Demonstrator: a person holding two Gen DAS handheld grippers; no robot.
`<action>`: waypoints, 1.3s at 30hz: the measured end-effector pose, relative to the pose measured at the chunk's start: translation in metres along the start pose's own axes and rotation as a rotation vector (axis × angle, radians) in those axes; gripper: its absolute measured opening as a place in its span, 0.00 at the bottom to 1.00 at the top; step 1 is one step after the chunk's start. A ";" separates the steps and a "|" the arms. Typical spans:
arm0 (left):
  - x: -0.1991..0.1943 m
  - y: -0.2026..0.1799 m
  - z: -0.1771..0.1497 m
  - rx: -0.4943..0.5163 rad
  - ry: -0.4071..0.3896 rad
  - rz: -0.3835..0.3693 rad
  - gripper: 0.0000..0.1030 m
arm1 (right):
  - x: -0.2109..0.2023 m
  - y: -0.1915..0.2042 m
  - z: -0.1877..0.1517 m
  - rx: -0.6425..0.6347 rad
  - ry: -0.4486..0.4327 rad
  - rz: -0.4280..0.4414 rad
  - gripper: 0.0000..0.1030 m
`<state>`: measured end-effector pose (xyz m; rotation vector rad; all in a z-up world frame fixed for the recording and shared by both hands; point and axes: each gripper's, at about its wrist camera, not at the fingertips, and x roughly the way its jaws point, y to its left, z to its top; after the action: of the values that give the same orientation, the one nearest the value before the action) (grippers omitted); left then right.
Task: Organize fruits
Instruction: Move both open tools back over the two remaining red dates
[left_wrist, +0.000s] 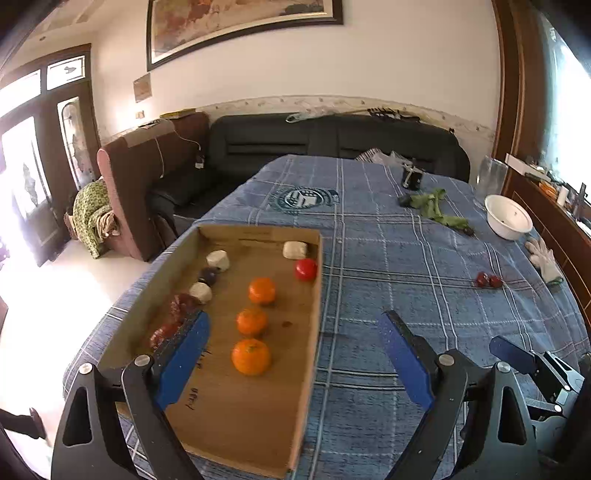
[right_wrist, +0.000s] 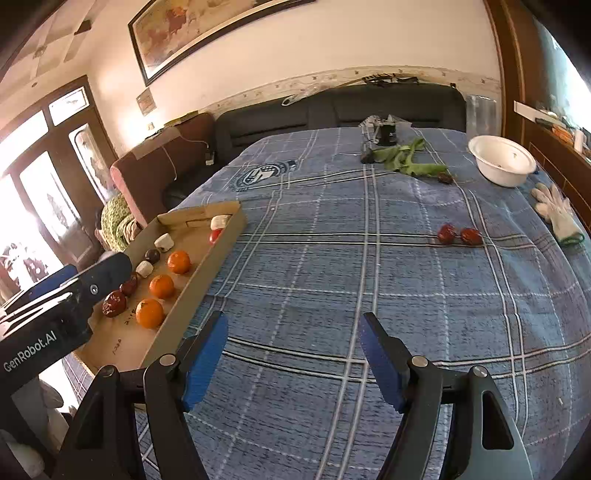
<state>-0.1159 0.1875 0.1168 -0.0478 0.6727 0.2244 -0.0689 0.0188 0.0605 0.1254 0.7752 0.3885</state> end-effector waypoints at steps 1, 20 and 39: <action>0.000 -0.003 0.000 0.006 0.003 0.002 0.90 | -0.001 -0.002 0.000 0.005 -0.001 0.000 0.76; 0.019 -0.039 -0.005 0.069 0.066 -0.038 0.89 | 0.004 -0.046 -0.009 0.078 0.031 -0.013 0.78; 0.055 -0.052 -0.015 0.030 0.191 -0.178 0.89 | 0.016 -0.179 0.046 0.155 0.061 -0.277 0.77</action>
<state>-0.0717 0.1457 0.0690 -0.1009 0.8571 0.0380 0.0264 -0.1386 0.0374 0.1492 0.8693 0.0694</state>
